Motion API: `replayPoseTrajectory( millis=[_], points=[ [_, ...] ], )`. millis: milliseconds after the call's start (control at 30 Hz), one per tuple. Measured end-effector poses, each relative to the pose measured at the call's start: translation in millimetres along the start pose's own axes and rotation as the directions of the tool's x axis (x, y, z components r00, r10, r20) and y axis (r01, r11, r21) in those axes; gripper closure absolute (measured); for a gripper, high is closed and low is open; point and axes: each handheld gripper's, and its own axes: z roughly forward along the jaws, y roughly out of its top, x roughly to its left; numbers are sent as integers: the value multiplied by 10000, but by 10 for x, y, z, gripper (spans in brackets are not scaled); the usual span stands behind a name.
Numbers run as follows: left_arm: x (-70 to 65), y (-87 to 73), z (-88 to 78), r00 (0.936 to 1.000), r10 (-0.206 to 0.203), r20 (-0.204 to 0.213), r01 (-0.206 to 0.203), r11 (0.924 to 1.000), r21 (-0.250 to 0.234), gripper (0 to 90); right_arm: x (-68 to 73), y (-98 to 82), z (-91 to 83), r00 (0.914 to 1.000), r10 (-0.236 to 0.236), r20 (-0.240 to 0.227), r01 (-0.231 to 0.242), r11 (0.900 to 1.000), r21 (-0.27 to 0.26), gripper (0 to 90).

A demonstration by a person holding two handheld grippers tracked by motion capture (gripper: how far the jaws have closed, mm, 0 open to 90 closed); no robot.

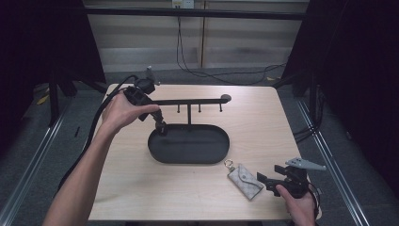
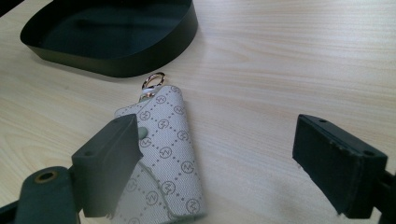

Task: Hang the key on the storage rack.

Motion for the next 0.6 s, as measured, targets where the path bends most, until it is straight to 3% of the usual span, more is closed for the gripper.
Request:
replayPoseTrajectory(
  millis=[200,400,500,600],
  points=[
    [34,-195,-44,9980,203,604,-157,9970,-755,166,-2,3,4,10000,-2,32,2,10000,16,145],
    [115,-399,-43,9989,254,406,-185,9867,-1615,175,4,12,14,9999,56,85,-56,10000,27,145],
    [172,-507,26,9993,242,287,-188,9847,-1734,172,8,17,24,10000,9,42,-9,10000,30,145],
    [208,-614,73,9987,401,318,-324,9766,-2125,171,5,17,24,10000,10,45,-10,10000,6,145]
  ],
)
